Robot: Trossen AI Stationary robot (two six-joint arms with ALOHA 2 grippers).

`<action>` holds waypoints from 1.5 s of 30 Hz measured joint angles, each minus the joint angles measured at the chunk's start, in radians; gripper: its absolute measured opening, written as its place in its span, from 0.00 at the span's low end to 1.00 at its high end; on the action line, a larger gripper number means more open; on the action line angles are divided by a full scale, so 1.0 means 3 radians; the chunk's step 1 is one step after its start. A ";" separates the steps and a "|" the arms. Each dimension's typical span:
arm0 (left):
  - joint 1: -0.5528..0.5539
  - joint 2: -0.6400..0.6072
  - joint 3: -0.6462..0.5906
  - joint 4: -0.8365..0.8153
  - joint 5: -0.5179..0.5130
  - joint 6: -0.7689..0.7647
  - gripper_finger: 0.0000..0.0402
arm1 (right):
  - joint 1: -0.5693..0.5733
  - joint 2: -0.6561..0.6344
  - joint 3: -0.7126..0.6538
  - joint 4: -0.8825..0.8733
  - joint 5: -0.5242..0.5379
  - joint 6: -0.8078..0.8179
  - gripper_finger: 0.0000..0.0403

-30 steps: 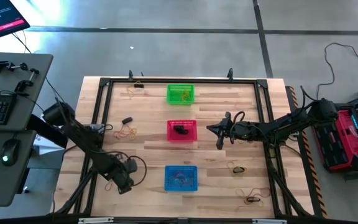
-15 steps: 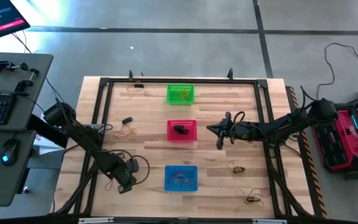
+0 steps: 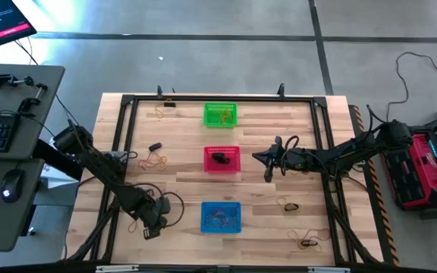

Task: Sort rubber bands into baskets
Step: Put the yellow rubber band into the green bin

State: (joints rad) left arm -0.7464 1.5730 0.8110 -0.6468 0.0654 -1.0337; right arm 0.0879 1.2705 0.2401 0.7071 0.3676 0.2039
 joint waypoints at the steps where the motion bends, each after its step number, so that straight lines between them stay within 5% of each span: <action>1: 0.0000 0.0000 0.0009 0.0000 -0.0015 0.0000 0.23 | 0.0000 0.0000 0.0000 0.0000 0.0000 0.0001 0.00; 45: 0.0175 0.0254 0.0024 0.0076 0.0183 -0.0479 0.26 | -0.0001 -0.0001 0.0000 -0.0001 0.0000 -0.0010 0.00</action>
State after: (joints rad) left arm -0.6937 1.6493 0.8181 -0.6240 0.1204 -1.1774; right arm 0.0876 1.2701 0.2401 0.7067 0.3676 0.2008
